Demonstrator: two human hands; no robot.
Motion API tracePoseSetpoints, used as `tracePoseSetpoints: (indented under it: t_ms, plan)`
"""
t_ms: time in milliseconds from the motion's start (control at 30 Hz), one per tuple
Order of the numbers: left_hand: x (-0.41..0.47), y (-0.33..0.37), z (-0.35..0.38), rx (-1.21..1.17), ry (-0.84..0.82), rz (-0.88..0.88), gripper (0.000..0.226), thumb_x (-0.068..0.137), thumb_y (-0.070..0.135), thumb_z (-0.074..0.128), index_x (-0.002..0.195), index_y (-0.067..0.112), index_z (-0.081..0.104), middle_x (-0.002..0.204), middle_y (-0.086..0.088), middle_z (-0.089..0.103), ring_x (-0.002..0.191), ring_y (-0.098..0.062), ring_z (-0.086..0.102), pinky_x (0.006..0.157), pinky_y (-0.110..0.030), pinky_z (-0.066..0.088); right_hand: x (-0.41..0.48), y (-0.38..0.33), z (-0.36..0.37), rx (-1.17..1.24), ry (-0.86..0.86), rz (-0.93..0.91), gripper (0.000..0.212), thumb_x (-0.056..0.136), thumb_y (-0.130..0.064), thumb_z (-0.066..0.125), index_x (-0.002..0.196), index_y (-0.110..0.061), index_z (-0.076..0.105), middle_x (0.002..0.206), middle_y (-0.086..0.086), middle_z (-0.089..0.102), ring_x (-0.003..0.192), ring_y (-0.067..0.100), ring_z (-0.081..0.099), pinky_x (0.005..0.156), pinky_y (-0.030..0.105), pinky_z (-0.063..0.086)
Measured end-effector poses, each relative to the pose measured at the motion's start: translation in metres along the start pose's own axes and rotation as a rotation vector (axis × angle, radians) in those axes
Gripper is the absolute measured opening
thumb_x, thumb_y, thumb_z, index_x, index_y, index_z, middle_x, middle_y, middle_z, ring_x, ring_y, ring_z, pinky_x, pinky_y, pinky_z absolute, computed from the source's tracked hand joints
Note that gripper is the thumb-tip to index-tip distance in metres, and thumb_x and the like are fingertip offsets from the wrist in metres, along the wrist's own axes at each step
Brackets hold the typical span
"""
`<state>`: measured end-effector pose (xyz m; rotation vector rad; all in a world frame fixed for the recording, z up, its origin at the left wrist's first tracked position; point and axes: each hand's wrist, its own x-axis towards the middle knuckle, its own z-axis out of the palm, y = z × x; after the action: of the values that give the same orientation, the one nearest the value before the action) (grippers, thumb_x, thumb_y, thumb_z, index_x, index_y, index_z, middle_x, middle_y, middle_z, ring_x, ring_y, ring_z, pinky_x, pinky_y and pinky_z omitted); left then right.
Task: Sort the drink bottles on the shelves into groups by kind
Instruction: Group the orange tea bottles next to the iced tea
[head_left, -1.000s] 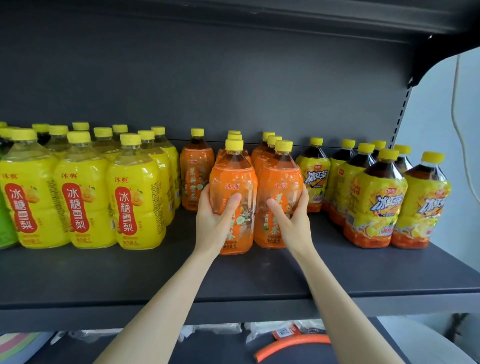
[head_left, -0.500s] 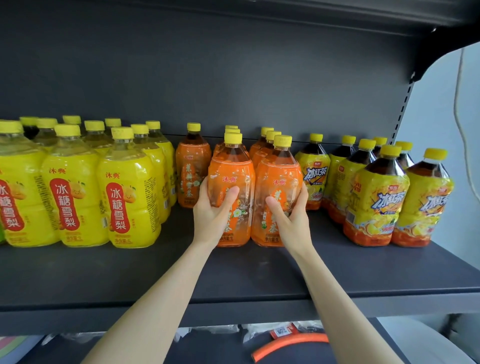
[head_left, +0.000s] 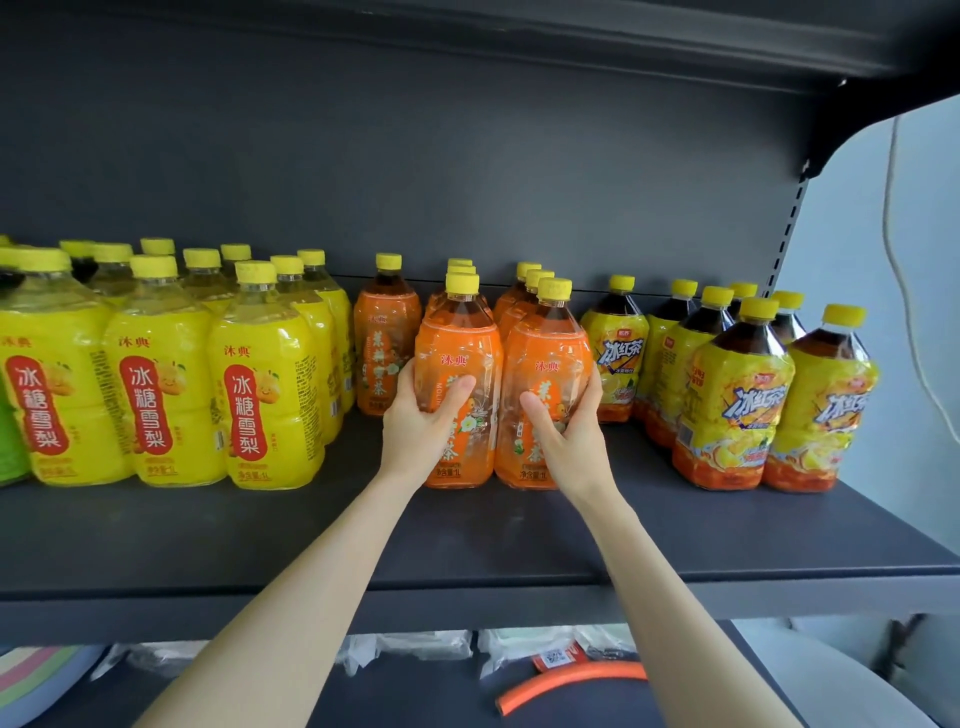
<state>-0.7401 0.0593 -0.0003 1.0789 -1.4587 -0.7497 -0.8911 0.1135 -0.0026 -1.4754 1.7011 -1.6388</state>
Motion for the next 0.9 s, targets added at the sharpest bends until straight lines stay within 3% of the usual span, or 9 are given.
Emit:
tracePoseSetpoints:
  t_ms: [67, 167, 300, 467, 667, 900]
  plan:
    - [-0.003, 0.007, -0.006, 0.083, -0.01, -0.028, 0.091, 0.065, 0.071, 0.049, 0.141, 0.022, 0.035, 0.136, -0.003, 0.051, 0.122, -0.025, 0.052, 0.098, -0.041, 0.044, -0.004, -0.006, -0.005, -0.107, -0.016, 0.026, 0.112, 0.063, -0.088, 0.049, 0.148, -0.042, -0.008, 0.155, 0.0, 0.029, 0.135, 0.029, 0.041, 0.105, 0.055, 0.041]
    - [-0.011, 0.017, -0.017, 0.224, -0.035, -0.027, 0.081, 0.075, 0.067, 0.051, 0.14, 0.02, 0.036, 0.137, -0.003, 0.051, 0.122, -0.027, 0.052, 0.099, -0.044, 0.044, -0.016, -0.012, -0.015, -0.288, -0.034, 0.018, 0.098, 0.085, -0.058, 0.058, 0.153, -0.026, -0.005, 0.159, 0.001, 0.022, 0.135, 0.029, 0.04, 0.105, 0.051, 0.041]
    - [-0.032, 0.025, -0.039, 0.473, -0.002, 0.114, 0.057, 0.088, 0.046, 0.057, 0.134, 0.014, 0.047, 0.13, -0.005, 0.058, 0.115, -0.025, 0.058, 0.092, -0.038, 0.049, -0.037, -0.023, -0.027, -0.457, -0.005, -0.099, 0.064, 0.094, -0.042, 0.054, 0.149, -0.021, 0.029, 0.145, 0.002, 0.044, 0.123, 0.024, 0.051, 0.096, 0.041, 0.046]
    - [-0.06, 0.035, -0.087, 0.586, 0.08, 0.299, 0.027, 0.089, 0.035, 0.058, 0.106, 0.015, 0.066, 0.105, 0.0, 0.071, 0.095, -0.015, 0.066, 0.076, -0.027, 0.052, -0.066, -0.057, -0.021, -0.515, 0.025, -0.263, 0.034, 0.096, -0.035, 0.052, 0.124, -0.018, 0.059, 0.125, 0.002, 0.058, 0.106, 0.026, 0.059, 0.081, 0.038, 0.049]
    - [-0.075, 0.056, -0.185, 0.664, 0.14, 0.467, 0.021, 0.09, 0.035, 0.059, 0.095, 0.017, 0.069, 0.089, 0.003, 0.073, 0.08, -0.017, 0.068, 0.065, -0.031, 0.053, -0.096, -0.114, 0.03, -0.462, 0.008, -0.468, 0.029, 0.095, -0.029, 0.055, 0.118, -0.014, 0.064, 0.116, 0.003, 0.062, 0.091, 0.025, 0.061, 0.072, 0.034, 0.047]
    - [-0.105, 0.038, -0.344, 0.74, 0.171, 0.504, 0.034, 0.088, 0.04, 0.054, 0.105, 0.014, 0.067, 0.098, 0.002, 0.07, 0.082, -0.017, 0.066, 0.066, -0.032, 0.053, -0.166, -0.18, 0.151, -0.329, 0.004, -0.596, 0.032, 0.092, -0.033, 0.054, 0.113, -0.011, 0.066, 0.11, 0.003, 0.065, 0.092, 0.026, 0.063, 0.071, 0.04, 0.052]
